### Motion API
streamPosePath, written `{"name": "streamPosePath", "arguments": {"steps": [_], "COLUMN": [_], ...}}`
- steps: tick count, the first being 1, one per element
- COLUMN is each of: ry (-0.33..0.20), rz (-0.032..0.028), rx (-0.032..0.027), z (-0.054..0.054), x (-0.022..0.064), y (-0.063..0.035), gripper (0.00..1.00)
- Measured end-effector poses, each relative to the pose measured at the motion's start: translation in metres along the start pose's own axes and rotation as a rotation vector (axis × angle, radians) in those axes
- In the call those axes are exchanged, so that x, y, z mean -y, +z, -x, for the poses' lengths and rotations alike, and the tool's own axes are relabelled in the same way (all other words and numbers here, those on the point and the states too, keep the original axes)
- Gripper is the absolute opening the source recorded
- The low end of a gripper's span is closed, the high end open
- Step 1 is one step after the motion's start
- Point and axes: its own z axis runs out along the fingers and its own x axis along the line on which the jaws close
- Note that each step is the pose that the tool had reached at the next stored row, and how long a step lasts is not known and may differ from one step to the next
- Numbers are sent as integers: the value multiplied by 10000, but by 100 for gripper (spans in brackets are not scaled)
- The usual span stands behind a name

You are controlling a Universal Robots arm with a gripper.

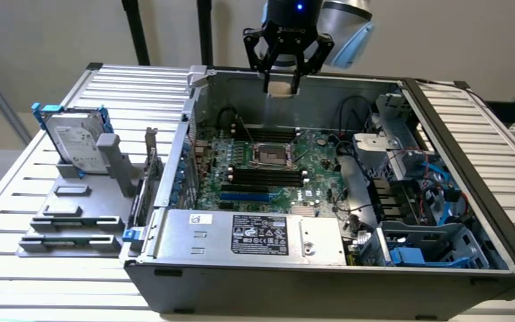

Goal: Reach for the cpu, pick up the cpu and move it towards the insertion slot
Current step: 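Pick up the cpu and move it towards the insertion slot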

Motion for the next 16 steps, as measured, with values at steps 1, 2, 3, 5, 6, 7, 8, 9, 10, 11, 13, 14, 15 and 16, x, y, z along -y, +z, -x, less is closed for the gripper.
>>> {"name": "streamPosePath", "arguments": {"steps": [1,2,3,5,6,7,8,9,10,11,13,14,15,16], "ry": [10,15,18,22,24,25,24,24,26,26,26,27,27,26], "rz": [-2,-1,-1,-2,-1,-1,-1,-2,-2,-2,-1,-1,-1,-1], "rx": [-1,1,5,15,21,27,30,31,32,32,32,33,32,32], "z": [1,1,3,5,7,9,13,18,21,24,25,26,26,26], "x": [-16,-35,-55,-86,-99,-109,-114,-116,-119,-118,-118,-119,-119,-119], "y": [2,5,6,9,11,12,12,12,12,12,12,13,12,12], "gripper": [54,54,54,54,54,54,54,54,54,54,54,54,54,54]}}
